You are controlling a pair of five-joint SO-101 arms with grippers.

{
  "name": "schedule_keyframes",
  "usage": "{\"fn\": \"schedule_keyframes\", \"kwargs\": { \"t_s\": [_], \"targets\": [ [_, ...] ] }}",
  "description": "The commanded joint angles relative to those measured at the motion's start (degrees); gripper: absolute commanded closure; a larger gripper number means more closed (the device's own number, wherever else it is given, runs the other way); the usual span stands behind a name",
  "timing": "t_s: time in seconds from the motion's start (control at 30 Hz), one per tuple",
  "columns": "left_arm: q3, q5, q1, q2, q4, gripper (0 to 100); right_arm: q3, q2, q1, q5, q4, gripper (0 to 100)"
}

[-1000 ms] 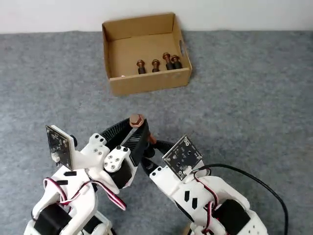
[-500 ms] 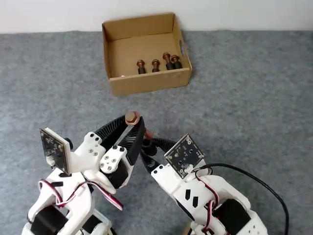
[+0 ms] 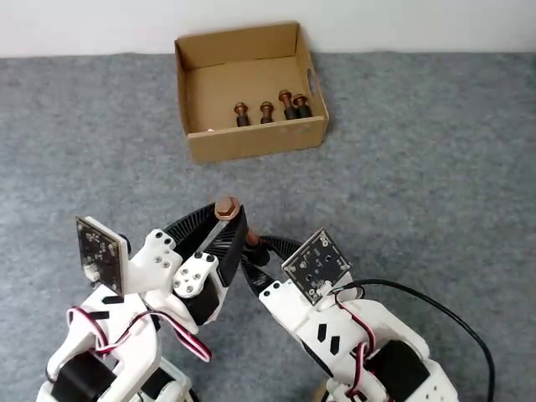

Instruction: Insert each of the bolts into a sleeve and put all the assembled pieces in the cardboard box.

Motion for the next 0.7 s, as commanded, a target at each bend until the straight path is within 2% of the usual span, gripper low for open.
{"fn": "schedule_keyframes", "kwargs": {
  "t_s": [0.0,0.17,0.4,0.47,0.6,0.67],
  "targets": [
    [-2.07,-0.44,0.00,-0.44,2.46,100,-0.88,-0.48,0.75,0.62,-1.54,99.0],
    [-1.89,-0.26,0.79,-0.18,6.24,100,-0.88,-0.48,0.75,0.62,-1.54,99.0],
    [7.78,-0.26,9.49,-0.26,6.95,99,-0.88,-0.40,0.75,0.70,-1.54,99.0],
    [11.03,-0.26,9.76,-0.35,7.03,95,-0.88,-0.40,0.75,0.70,-1.54,99.0],
    [13.05,-0.26,9.67,-0.09,10.02,79,-0.88,-0.48,0.75,0.70,-1.54,99.0],
    [12.70,-0.26,9.32,-0.09,11.16,75,-0.88,-0.48,0.75,0.70,-1.54,99.0]
  ]
}}
